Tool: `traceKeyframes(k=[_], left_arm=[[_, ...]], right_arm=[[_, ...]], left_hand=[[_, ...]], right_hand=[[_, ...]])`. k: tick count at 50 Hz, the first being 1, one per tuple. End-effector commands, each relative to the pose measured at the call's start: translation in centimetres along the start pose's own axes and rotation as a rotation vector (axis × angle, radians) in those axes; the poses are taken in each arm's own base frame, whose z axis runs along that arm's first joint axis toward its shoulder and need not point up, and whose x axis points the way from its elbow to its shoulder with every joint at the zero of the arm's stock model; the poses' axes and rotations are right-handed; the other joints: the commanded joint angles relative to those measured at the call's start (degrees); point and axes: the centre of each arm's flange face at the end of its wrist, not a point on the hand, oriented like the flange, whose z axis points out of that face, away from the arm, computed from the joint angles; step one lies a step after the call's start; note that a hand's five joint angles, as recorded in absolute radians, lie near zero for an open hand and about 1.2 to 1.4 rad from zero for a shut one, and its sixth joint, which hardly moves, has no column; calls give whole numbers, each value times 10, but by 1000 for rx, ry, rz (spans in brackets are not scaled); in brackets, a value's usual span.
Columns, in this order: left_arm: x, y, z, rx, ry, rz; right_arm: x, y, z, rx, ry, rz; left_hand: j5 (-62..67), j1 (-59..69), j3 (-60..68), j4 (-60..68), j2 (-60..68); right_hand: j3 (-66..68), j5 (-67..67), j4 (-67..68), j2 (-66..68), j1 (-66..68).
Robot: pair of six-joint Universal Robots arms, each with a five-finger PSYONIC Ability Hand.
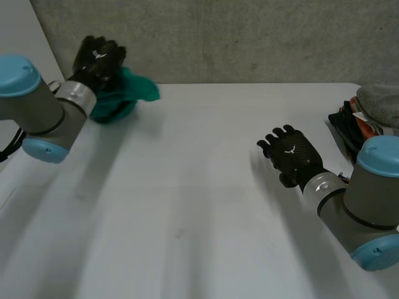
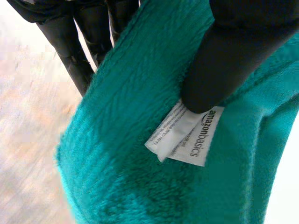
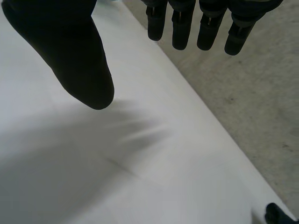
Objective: Fold the laundry.
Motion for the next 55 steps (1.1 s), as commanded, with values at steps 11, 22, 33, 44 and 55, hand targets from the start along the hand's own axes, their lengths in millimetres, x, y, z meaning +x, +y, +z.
traceKeyframes(k=[11, 22, 33, 44, 55], left_arm=[[233, -40, -167, -252, 515, -293], [135, -77, -106, -93, 245, -277], [84, -15, -77, -247, 252, -242], [128, 26, -91, -320, 509, -182], [178, 31, -99, -287, 608, -164]], right_arm=[[70, 1, 3, -60, 291, 61], [64, -1, -8, -124, 235, 85], [12, -31, -55, -277, -3, 239], [-50, -34, -79, -271, -164, 241], [-80, -14, -69, -178, -170, 200]], left_hand=[[-153, -135, -196, -203, -200], [-497, -480, -541, -548, -545], [-492, -475, -536, -543, -540], [-489, -472, -532, -539, -537], [-273, -256, -317, -324, -321]], right_hand=[[-19, -416, -18, -33, -37], [-19, -416, -18, -33, -37], [-19, -416, -18, -33, -37], [-19, -416, -18, -33, -37], [227, -171, 228, 213, 209]])
